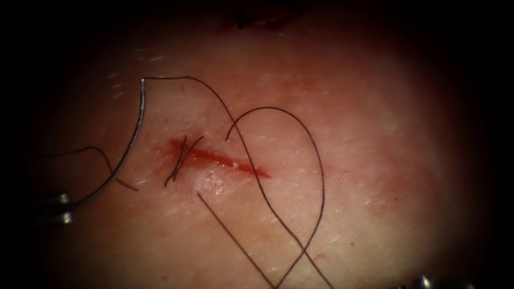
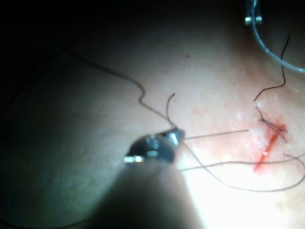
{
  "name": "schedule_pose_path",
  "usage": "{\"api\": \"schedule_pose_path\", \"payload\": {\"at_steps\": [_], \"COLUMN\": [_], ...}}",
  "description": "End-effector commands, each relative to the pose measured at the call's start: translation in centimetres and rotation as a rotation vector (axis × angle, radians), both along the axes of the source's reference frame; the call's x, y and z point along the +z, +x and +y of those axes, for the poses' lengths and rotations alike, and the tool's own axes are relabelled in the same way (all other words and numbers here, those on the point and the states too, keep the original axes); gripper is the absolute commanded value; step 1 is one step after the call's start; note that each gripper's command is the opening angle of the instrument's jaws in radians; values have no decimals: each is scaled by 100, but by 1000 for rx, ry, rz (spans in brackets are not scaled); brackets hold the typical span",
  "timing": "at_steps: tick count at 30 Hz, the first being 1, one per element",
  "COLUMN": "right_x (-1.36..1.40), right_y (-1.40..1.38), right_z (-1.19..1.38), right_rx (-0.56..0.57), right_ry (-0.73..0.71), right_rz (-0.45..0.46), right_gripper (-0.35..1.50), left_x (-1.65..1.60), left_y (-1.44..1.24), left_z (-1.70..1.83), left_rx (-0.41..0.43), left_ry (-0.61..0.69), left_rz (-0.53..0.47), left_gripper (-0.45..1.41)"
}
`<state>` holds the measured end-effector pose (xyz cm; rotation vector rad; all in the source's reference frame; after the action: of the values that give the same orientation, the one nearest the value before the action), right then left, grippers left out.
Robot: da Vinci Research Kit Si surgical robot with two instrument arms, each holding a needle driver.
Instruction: Wound Closure
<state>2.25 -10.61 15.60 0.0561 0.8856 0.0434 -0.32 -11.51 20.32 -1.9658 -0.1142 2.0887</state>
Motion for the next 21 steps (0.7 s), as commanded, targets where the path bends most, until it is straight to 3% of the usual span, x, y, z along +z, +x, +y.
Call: {"api": "schedule_pose_path", "payload": {"at_steps": [1,21], "right_x": [-10,-69], "right_y": [-1,-54], "right_z": [-22,-60], "right_rx": [3,12], "right_ry": [8,8], "right_rz": [-4,-12], "right_gripper": [-35,-35], "left_x": [-2,5], "left_y": [-12,-13], "left_z": [-14,-15], "left_rx": [-1,-4], "left_ry": [7,3], "left_rz": [-4,-2], "left_gripper": [-45,-45]}}
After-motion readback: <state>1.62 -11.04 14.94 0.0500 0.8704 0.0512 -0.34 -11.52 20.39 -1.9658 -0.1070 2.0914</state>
